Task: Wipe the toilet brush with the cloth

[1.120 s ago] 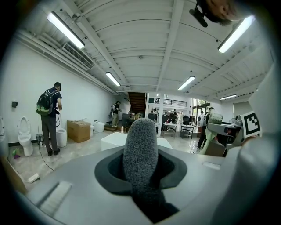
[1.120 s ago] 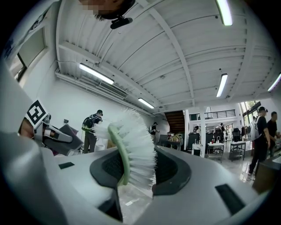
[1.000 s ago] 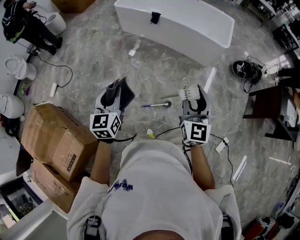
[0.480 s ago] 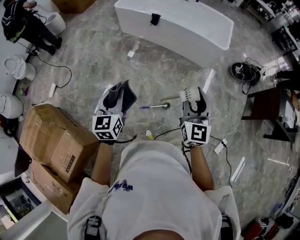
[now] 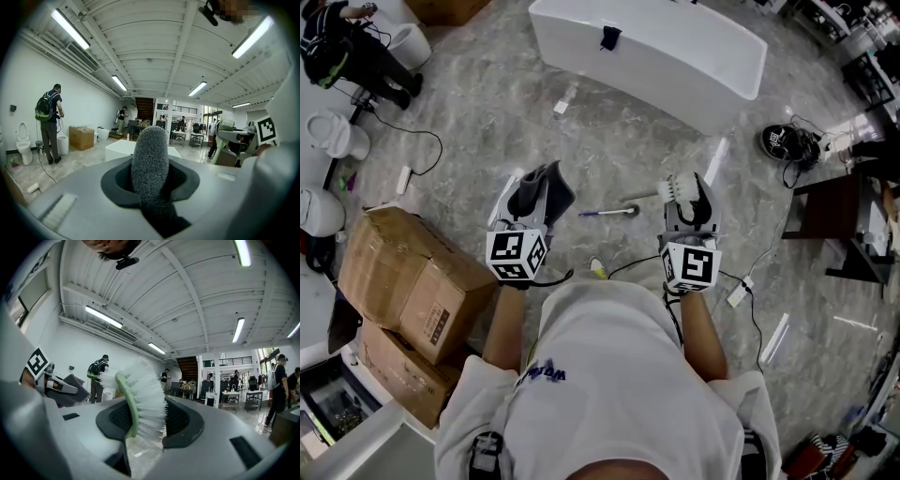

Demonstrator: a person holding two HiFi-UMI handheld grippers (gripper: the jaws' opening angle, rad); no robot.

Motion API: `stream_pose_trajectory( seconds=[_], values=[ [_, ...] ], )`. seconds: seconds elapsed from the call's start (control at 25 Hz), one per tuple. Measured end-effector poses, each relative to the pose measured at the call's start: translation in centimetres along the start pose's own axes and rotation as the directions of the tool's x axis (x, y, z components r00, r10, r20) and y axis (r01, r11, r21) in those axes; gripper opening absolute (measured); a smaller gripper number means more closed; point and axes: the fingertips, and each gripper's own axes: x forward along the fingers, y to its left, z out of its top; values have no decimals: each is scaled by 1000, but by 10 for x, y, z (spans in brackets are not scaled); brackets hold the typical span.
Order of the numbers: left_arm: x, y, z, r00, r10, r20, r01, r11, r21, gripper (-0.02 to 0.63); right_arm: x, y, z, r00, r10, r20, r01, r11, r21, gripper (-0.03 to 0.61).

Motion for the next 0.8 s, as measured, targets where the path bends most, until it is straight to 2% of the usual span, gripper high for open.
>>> stream_pose_trajectory(
  seconds=[0.6, 0.8],
  values=[
    [-4, -2, -2, 1000, -7, 0, 7, 1000, -5, 91, -1, 5, -1, 1000, 11, -16, -11, 1000, -9, 164],
    [-32, -10, 7, 999, 15, 46, -14, 1000, -8, 91, -9, 12, 17, 997, 61, -41, -64, 995, -72, 164]
  ],
)
